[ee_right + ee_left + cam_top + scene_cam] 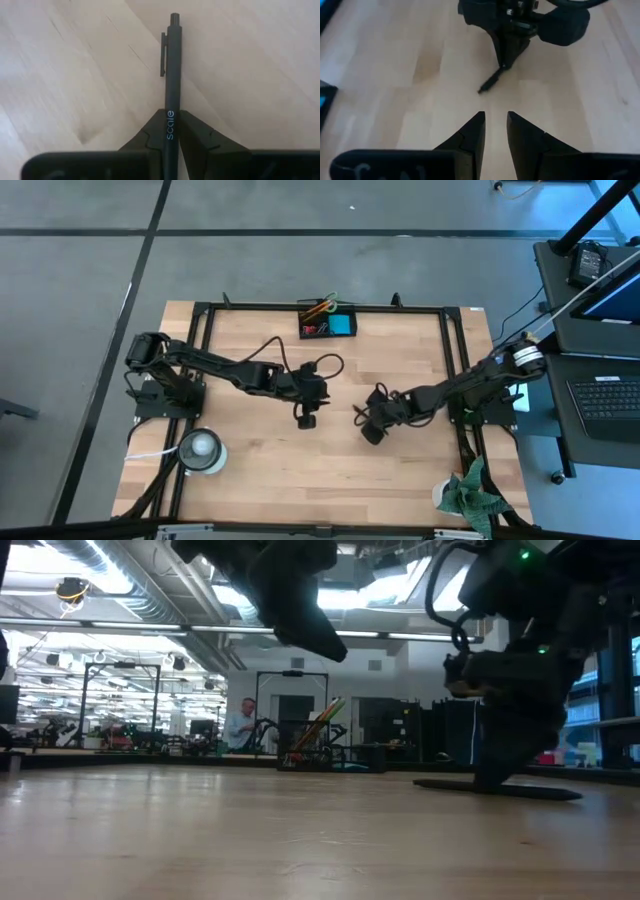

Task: Pick and place office supplies into organizer
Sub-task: Put the black pen into the desk organizer

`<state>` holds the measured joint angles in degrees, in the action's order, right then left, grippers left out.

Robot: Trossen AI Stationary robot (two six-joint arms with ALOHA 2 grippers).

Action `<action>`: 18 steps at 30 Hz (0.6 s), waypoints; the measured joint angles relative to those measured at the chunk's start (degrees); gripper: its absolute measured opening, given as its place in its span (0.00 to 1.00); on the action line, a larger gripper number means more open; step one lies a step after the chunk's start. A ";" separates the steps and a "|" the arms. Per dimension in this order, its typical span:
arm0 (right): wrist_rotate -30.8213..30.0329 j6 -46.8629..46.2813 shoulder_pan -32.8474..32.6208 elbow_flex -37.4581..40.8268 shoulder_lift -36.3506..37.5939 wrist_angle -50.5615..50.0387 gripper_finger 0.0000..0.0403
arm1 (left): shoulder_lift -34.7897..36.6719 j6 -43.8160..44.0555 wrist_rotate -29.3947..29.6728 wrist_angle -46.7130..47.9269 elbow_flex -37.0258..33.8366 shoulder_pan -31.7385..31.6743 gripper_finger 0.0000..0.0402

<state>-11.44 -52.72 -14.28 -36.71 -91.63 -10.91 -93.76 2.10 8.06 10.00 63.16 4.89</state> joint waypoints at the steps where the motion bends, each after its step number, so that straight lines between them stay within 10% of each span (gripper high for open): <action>1: -0.02 0.65 0.06 0.02 -0.27 1.09 0.11 | -0.13 -1.07 0.23 -0.06 0.00 0.00 0.19; 18: 1.14 5.39 2.09 0.15 -0.97 7.63 0.11 | -16.15 -11.69 -2.82 -14.04 0.09 0.00 0.19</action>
<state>-10.31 -47.33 -12.19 -36.56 -92.60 -3.28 -109.91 -9.59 5.23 -4.04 63.24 4.89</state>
